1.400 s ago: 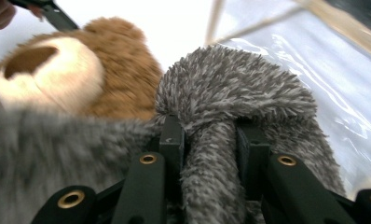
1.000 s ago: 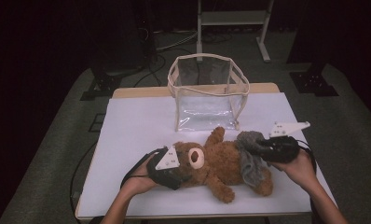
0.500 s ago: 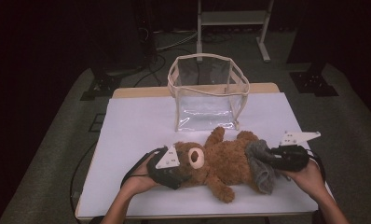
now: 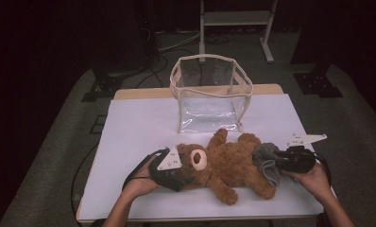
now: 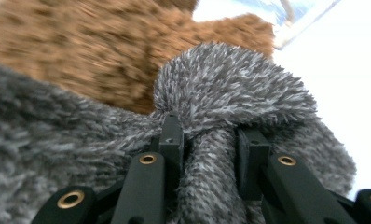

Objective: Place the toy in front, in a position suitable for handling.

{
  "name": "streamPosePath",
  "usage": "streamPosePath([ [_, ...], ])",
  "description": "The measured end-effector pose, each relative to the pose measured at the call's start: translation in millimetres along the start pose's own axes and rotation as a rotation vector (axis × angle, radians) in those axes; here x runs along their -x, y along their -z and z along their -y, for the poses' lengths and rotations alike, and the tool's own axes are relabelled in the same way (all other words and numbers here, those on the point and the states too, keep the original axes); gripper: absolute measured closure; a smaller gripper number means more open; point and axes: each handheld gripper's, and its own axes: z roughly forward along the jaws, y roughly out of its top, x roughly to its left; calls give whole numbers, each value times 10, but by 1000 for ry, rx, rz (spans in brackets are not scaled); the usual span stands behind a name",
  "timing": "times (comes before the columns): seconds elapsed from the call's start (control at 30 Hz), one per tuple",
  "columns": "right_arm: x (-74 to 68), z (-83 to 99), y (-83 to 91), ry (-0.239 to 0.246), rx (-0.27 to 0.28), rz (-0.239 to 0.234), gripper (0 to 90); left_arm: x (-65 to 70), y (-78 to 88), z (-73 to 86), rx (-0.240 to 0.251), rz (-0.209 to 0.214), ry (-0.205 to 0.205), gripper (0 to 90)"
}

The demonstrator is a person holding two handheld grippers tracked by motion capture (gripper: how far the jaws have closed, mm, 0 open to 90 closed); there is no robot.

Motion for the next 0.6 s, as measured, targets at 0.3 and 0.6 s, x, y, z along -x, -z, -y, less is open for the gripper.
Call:
streamPosePath([
  [0.3, -280, -75, -55, 91, -1, -26, 681, 1, 0, 11, 8, -1, 8, 203],
  [0.6, -320, -134, 118, 100, 33, -21, 680, -5, 0, 3, 3, -2, 4, 204],
])
